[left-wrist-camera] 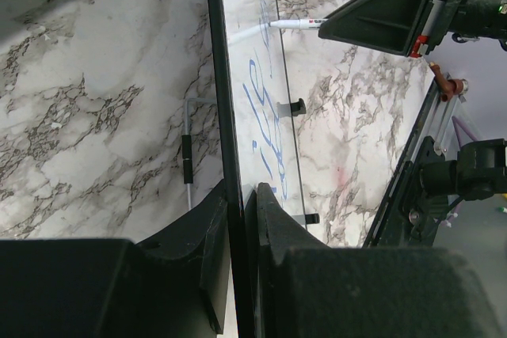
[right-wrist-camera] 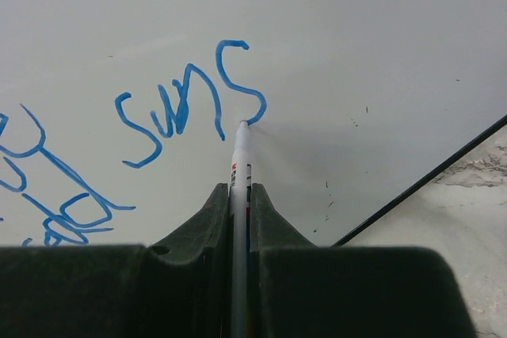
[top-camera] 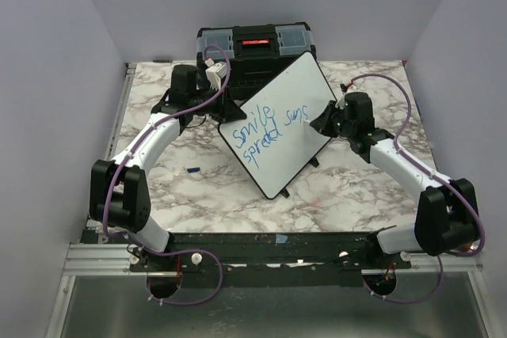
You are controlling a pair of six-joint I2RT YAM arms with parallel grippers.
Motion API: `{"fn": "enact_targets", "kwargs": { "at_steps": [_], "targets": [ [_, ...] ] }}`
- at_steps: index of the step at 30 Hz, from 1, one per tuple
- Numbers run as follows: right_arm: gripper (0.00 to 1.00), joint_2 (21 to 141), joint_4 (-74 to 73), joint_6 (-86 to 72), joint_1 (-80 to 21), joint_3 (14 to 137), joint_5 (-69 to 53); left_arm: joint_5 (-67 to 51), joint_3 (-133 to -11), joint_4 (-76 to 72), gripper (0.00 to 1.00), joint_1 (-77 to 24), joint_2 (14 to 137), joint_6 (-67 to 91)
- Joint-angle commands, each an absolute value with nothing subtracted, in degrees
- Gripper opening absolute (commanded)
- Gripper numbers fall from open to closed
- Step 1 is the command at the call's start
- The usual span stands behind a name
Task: Write a sentence on the whiteboard
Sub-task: Write a sentence on the whiteboard stand.
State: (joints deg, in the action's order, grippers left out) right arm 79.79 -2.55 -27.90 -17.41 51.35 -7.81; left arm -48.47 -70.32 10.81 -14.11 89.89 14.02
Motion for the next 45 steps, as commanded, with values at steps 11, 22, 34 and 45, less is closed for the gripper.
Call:
{"fn": "enact_targets", "kwargs": {
  "at_steps": [11, 22, 34, 45],
  "targets": [
    [0.01, 71.9, 2.2, -29.8, -18.1, 53.2, 2.1, -48.2, -70.7, 5.6, 0.00, -14.5, 87.7, 9.4],
    [0.01, 80.4, 1.7, -30.9, -18.0, 60.1, 5.6, -48.2, -70.6, 5.5, 0.00, -14.5, 87.5, 9.3],
    [0.01, 86.6, 1.8, -30.9, -17.3, 64.7, 3.6, -48.2, -70.8, 5.8, 0.00, -14.5, 87.4, 9.1],
    [0.01, 89.5, 0.5, -29.9, -16.7, 67.1, 2.7, -48.3, -70.8, 5.9, 0.00, -14.5, 87.4, 9.1]
  ]
}}
